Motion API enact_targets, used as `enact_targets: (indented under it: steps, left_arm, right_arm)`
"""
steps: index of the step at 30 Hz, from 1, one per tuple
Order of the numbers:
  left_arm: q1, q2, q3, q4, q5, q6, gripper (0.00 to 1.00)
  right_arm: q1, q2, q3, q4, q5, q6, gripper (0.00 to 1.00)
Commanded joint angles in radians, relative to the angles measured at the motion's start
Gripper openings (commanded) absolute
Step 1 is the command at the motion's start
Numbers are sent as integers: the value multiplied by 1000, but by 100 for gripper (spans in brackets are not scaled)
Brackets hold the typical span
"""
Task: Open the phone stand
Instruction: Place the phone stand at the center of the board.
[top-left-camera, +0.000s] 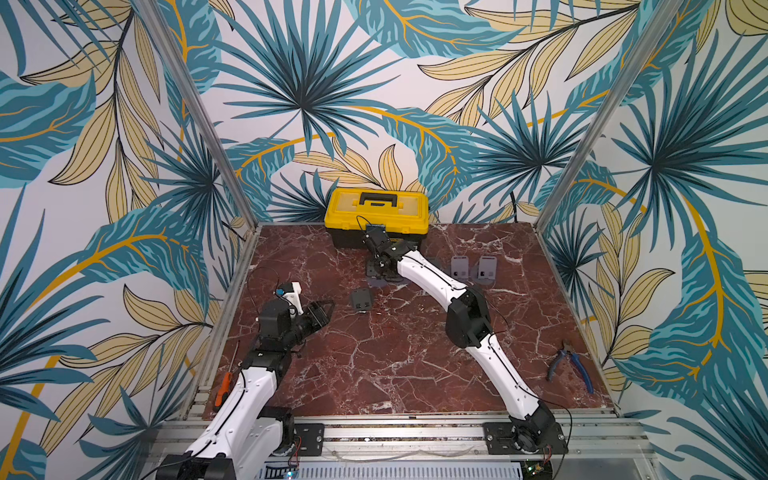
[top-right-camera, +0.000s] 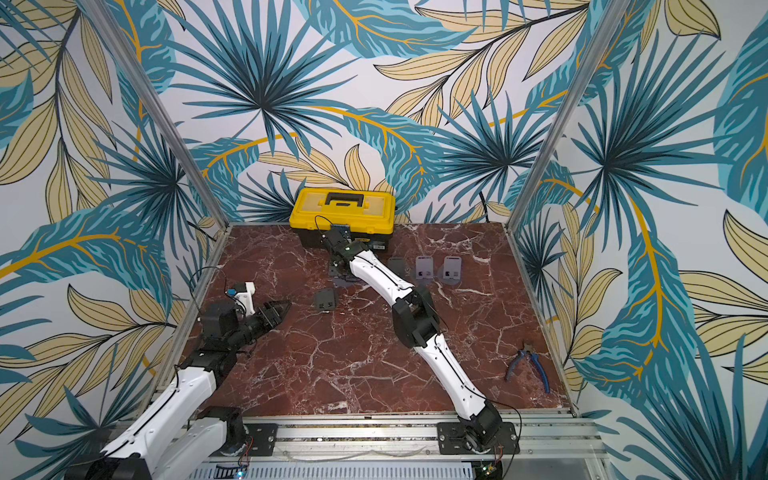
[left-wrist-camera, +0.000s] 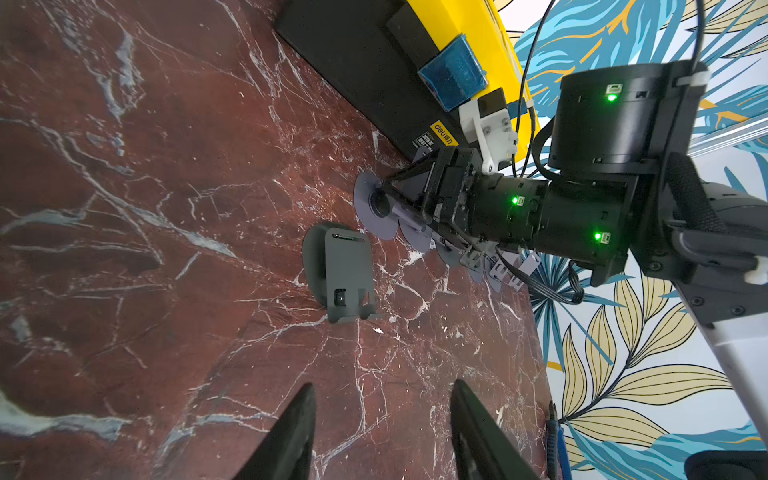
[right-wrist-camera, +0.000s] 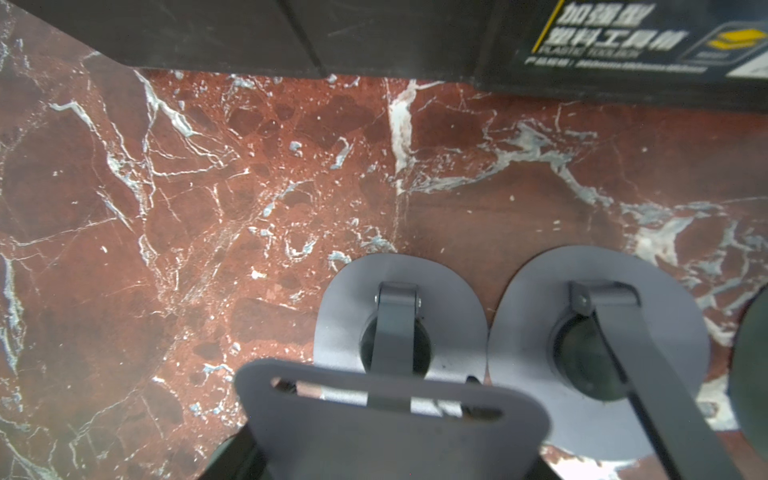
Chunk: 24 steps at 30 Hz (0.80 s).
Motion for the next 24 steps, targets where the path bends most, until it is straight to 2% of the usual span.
enact_targets:
  steps: [1, 7, 24]
  left_arm:
    - [12, 5, -4, 31, 10, 18, 52]
    - [14, 5, -3, 32, 19, 15, 52]
    - [13, -9, 4, 35, 47, 4, 51]
  right_arm:
    - [-2, 12, -3, 22, -11, -10, 66]
    - [-3, 6, -3, 24, -26, -8, 72]
    - [5, -114, -50, 6, 42, -21, 75]
